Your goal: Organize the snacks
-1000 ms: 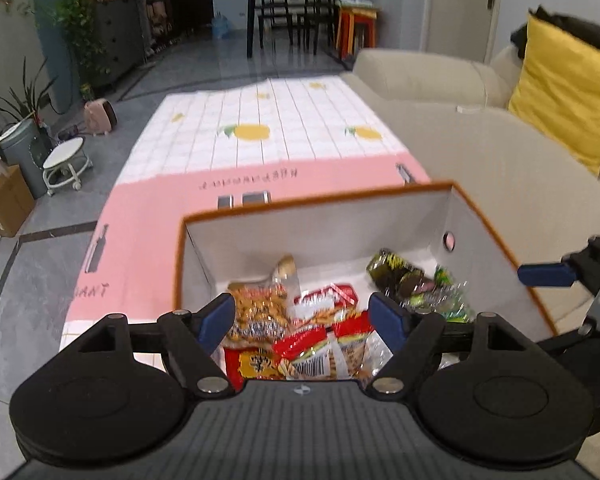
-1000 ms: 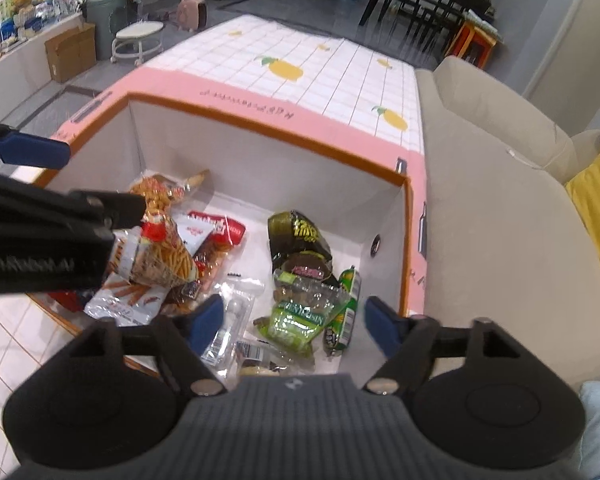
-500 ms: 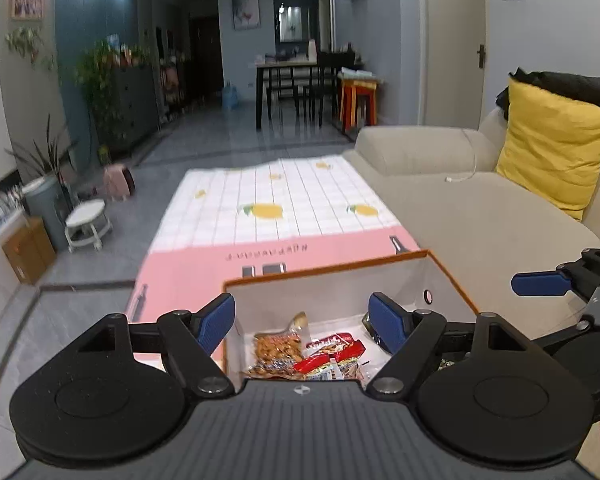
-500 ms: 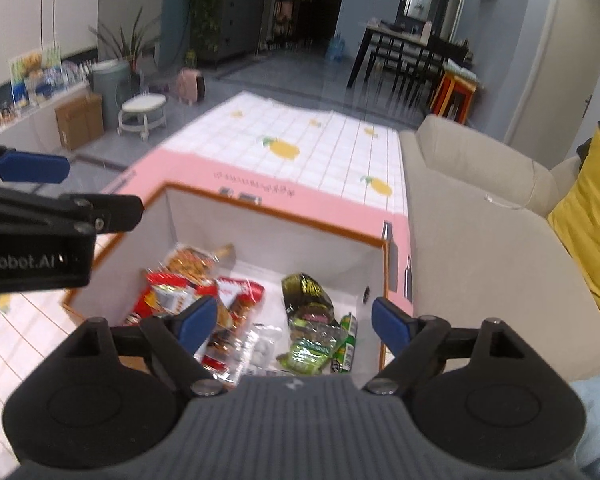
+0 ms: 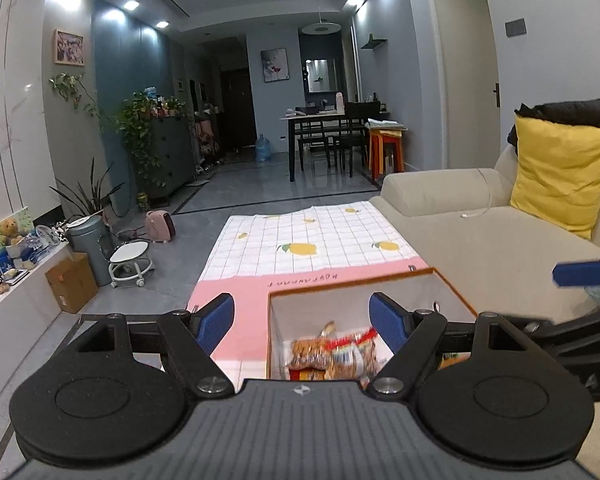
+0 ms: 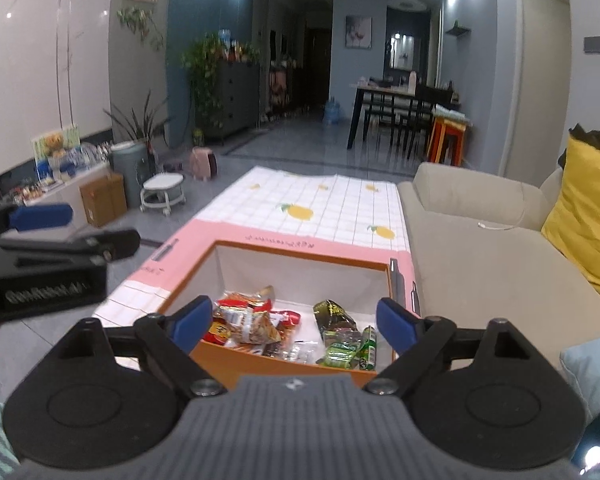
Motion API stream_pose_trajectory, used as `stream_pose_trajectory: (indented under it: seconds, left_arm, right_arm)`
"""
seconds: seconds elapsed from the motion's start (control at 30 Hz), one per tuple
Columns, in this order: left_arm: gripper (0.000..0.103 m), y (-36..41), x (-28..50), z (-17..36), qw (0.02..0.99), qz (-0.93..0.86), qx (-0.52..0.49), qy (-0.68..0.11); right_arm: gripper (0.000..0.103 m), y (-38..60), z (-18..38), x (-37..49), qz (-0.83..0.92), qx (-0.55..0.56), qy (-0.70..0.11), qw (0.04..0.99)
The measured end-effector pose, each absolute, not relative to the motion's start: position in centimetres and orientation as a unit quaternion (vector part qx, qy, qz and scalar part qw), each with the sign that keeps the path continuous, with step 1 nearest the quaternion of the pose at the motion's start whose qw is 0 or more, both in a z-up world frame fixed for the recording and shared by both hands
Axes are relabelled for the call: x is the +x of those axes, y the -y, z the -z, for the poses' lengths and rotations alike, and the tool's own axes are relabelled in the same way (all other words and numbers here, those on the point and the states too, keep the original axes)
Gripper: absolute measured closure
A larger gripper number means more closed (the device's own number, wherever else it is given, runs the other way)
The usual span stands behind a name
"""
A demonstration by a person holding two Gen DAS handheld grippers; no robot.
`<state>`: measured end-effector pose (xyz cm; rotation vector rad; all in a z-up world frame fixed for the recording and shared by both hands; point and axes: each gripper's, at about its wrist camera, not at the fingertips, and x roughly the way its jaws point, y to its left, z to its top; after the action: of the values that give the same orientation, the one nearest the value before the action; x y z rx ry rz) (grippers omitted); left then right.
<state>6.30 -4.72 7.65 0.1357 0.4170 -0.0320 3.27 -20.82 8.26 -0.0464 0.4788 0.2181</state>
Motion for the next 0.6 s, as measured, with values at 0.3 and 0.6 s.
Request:
stream_pose_trajectory:
  seconds: [0.3,0.6]
  left_arm:
    - [0.012,5.2,3.3,-5.3,0.973,0.006,0.080,-0.215]
    - [0.012,5.3,2.9,-2.5,0.964,0.005,0.069,-0.256]
  right_arm:
    - [0.012,20.8,-7.1,-2.0,-0.099,-0.006,-0.193,0.976]
    - [0.007,20.5,-3.5,-4.1,-0.085,-0.015,-0.184,0.979]
